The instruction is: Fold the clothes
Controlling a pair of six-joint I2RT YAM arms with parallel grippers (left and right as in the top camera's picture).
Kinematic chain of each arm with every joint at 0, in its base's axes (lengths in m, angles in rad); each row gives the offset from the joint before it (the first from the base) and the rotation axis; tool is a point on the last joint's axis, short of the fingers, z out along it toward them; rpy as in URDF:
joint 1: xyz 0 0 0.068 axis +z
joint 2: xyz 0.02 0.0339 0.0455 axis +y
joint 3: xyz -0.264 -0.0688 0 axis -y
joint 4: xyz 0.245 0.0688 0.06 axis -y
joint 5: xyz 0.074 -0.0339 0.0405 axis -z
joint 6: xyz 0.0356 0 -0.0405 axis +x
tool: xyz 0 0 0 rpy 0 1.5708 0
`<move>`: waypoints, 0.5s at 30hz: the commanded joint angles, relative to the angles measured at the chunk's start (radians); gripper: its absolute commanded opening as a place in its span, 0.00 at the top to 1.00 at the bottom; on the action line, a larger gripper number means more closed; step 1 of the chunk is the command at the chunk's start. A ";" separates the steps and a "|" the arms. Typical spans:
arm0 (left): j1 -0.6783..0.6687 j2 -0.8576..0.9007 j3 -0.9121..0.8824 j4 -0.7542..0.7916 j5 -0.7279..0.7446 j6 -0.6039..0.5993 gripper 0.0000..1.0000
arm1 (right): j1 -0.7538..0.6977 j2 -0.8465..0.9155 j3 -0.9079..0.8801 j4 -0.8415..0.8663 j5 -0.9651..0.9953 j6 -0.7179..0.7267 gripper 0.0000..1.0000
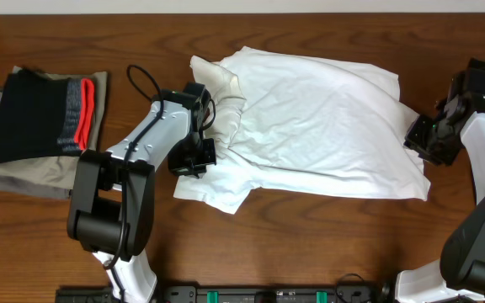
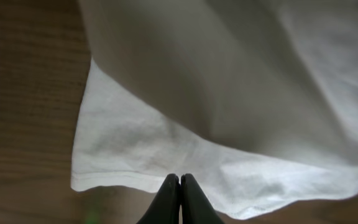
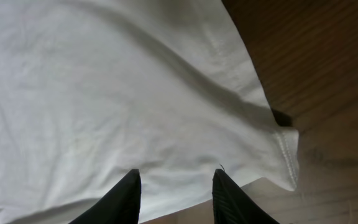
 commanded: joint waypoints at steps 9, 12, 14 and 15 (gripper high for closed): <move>0.029 0.035 -0.036 0.012 0.005 -0.073 0.94 | -0.003 0.007 0.013 0.002 -0.019 -0.019 0.65; 0.052 0.041 -0.058 0.018 0.005 -0.083 0.94 | -0.003 0.007 0.013 0.002 -0.018 -0.020 0.66; 0.074 0.041 -0.084 0.027 0.005 -0.111 0.94 | -0.003 0.007 0.013 0.003 -0.018 -0.031 0.66; 0.082 0.042 -0.095 0.034 0.006 -0.124 0.94 | -0.003 0.007 0.013 0.003 -0.018 -0.031 0.66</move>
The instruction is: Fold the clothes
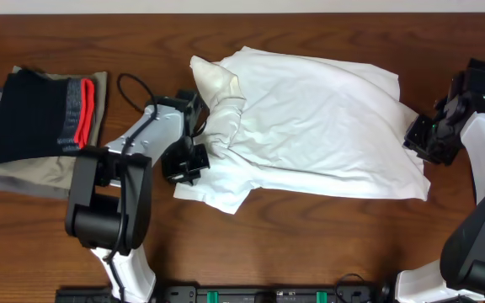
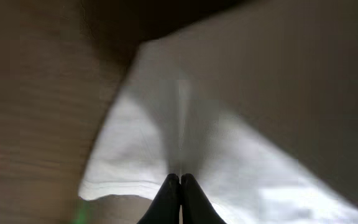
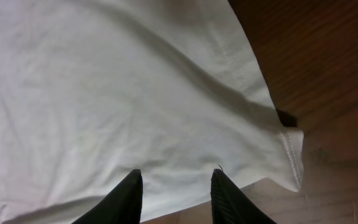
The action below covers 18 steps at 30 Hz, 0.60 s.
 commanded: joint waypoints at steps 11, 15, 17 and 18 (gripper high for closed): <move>0.098 0.019 -0.179 0.055 0.021 -0.117 0.94 | -0.003 0.007 0.013 0.021 -0.007 -0.023 0.66; 0.139 0.019 -0.203 0.037 0.020 -0.158 0.94 | -0.003 0.007 0.013 0.028 -0.007 -0.023 0.66; 0.159 0.018 -0.203 0.017 0.020 -0.173 0.94 | -0.003 0.007 0.013 0.035 -0.007 -0.023 0.66; 0.168 0.017 -0.203 0.008 0.019 -0.173 0.94 | -0.003 0.007 0.013 0.040 -0.007 -0.023 0.65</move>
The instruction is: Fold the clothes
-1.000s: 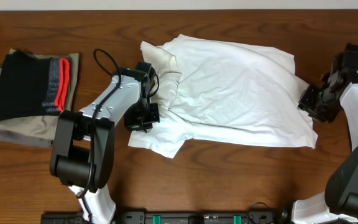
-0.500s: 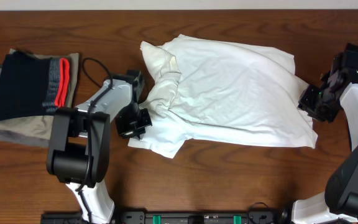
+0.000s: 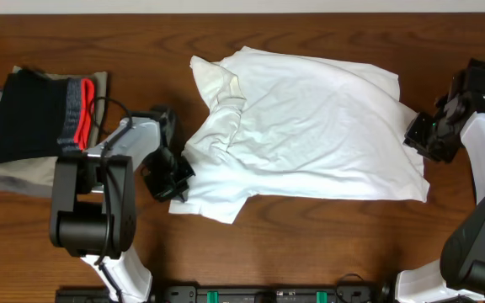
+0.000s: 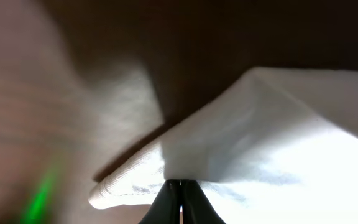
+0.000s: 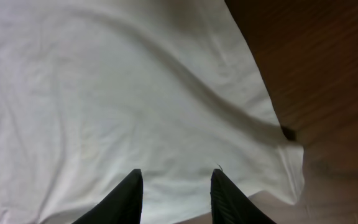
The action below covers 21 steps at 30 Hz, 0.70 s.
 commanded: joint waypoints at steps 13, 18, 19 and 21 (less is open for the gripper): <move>0.050 -0.104 -0.053 -0.201 -0.203 -0.146 0.94 | -0.003 0.007 0.013 0.138 -0.006 -0.013 0.65; 0.050 -0.254 -0.053 -0.262 -0.204 -0.169 0.94 | -0.003 0.007 0.013 0.177 -0.011 0.001 0.67; 0.050 -0.282 -0.053 -0.261 -0.215 -0.170 0.94 | -0.003 0.007 0.013 0.188 -0.014 0.001 0.67; 0.050 -0.337 -0.053 -0.231 -0.236 -0.159 0.94 | -0.002 0.007 0.013 0.205 -0.026 0.001 0.68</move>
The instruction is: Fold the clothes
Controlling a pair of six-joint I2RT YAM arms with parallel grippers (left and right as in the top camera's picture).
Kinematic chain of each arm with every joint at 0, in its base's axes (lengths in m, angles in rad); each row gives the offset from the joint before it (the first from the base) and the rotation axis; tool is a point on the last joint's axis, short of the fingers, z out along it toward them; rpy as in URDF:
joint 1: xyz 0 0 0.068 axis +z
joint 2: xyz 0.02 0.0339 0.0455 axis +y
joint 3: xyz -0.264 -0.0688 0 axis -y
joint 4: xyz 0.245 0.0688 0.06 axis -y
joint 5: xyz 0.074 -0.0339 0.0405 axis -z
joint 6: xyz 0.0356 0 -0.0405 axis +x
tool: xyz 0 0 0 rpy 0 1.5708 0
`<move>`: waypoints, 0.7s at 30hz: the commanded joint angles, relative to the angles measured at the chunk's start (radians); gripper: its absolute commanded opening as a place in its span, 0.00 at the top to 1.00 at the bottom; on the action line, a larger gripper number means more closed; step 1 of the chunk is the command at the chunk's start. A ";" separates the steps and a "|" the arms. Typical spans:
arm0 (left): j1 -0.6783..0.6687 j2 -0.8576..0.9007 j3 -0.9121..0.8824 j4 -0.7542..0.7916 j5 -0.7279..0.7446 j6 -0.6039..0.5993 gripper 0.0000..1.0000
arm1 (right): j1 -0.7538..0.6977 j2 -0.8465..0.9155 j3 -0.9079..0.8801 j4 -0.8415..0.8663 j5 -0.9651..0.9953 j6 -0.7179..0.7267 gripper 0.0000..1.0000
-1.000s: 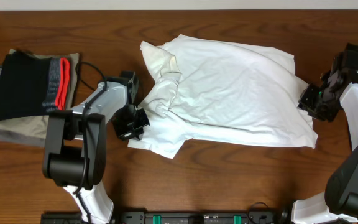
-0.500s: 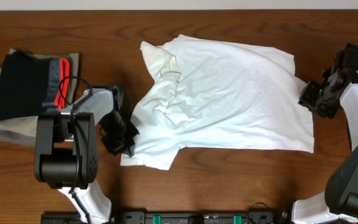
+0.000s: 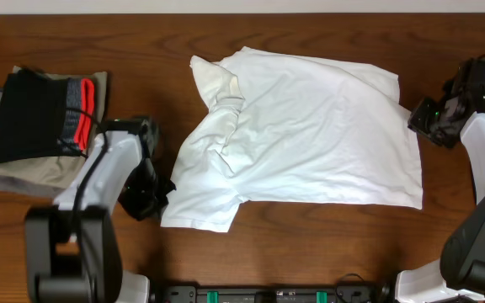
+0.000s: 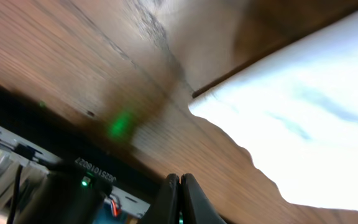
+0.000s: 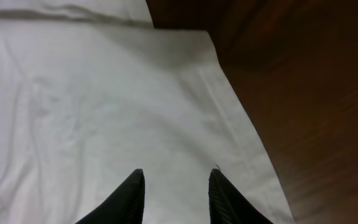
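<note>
A white T-shirt (image 3: 318, 135) lies spread across the middle of the wooden table (image 3: 310, 244), with a bunched sleeve at its left. My left gripper (image 3: 154, 198) sits just off the shirt's front-left corner. In the left wrist view the left gripper (image 4: 180, 182) is shut over bare wood, with the shirt's edge (image 4: 303, 106) apart from it. My right gripper (image 3: 421, 119) hovers at the shirt's right edge. The right wrist view shows the right gripper (image 5: 174, 177) open above the cloth (image 5: 104, 112), with nothing between its fingers.
A stack of folded clothes (image 3: 45, 118) lies at the left, with a black piece with a red stripe on top and olive-grey ones below. A black rail with green lights (image 3: 268, 295) runs along the table's front edge, close to my left gripper.
My left gripper has moved toward the front-left, off the shirt's edge onto bare wood. The shirt's front-left corner lies farther front-left and its front hem is straighter. My right gripper has moved farther back along the right edge.
My left gripper was shut over the shirt by the bunched left sleeve. At each later moment it stood farther left, then at the shirt's left edge, and now past the corner. The shirt's left part has spread out. My right gripper stayed open at the right hem.
</note>
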 commanded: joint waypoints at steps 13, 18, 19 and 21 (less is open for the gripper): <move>-0.068 0.006 -0.018 0.193 0.083 0.095 0.94 | 0.035 0.007 0.013 0.027 -0.063 0.026 0.69; -0.091 0.080 -0.026 0.229 0.118 0.116 0.94 | 0.048 0.007 0.013 0.027 -0.064 0.026 0.70; -0.090 0.098 -0.026 0.233 0.117 0.116 0.94 | 0.049 0.007 0.013 0.026 -0.064 0.026 0.69; -0.090 0.126 -0.026 0.248 0.117 0.121 0.94 | 0.050 0.007 0.013 0.024 -0.064 0.026 0.70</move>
